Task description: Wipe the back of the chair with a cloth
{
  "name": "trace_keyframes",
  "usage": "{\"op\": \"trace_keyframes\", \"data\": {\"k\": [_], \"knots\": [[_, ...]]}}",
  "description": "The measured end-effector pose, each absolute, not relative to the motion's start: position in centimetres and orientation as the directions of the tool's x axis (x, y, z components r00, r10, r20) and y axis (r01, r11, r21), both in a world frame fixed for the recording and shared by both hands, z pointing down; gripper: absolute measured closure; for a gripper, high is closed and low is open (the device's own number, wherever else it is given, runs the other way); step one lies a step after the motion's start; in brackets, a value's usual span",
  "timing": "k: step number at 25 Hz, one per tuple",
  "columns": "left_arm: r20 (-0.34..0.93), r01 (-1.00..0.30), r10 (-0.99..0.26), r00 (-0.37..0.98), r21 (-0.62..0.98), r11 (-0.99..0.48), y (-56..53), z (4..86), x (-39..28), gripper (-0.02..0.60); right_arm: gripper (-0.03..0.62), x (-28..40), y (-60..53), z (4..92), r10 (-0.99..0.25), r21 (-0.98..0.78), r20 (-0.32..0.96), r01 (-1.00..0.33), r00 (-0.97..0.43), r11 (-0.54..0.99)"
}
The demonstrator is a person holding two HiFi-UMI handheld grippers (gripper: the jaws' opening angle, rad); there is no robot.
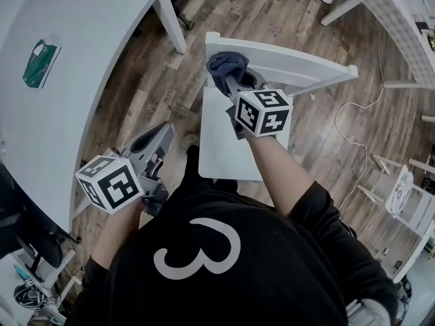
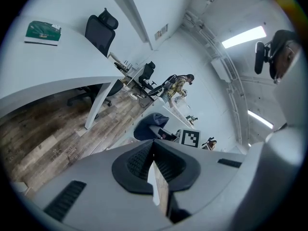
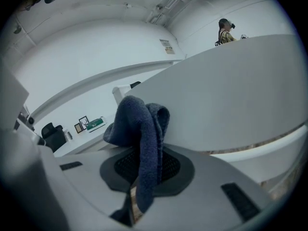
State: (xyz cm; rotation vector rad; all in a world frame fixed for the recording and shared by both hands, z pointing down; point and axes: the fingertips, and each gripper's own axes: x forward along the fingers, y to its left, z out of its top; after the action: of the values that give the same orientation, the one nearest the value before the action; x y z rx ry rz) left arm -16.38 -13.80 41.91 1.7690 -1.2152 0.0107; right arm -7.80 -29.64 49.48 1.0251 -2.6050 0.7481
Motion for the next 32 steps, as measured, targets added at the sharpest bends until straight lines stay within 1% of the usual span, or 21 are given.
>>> {"op": "trace_keyframes", "data": {"k": [8,16,32], "knots": [[0.474,-0.721,-0.720,0.507,0.691,-0.052,-13.2,41.8,-15.8,0.568,0.542,-7.8,-30.0,49.6,-0.615,-0.348,0.405,-0.736,-0.677,0.581],[0.477,-0.724,-0.719,0.506,0.688,-0.053,-12.6,42.2,-15.1,0.568,0.542,-7.1,-30.1,49.7,-0.630,-0.327,0.412,-0.752,-0.659,0.572],[0.474,-0.719,-0.695,0.540,0.690,-0.088,-12.9,42.3,-11.2,0.568,0.542,0.6,-31.2,50.0,-0.688,-0.301,0.428,-0.810,-0.586,0.503]]}}
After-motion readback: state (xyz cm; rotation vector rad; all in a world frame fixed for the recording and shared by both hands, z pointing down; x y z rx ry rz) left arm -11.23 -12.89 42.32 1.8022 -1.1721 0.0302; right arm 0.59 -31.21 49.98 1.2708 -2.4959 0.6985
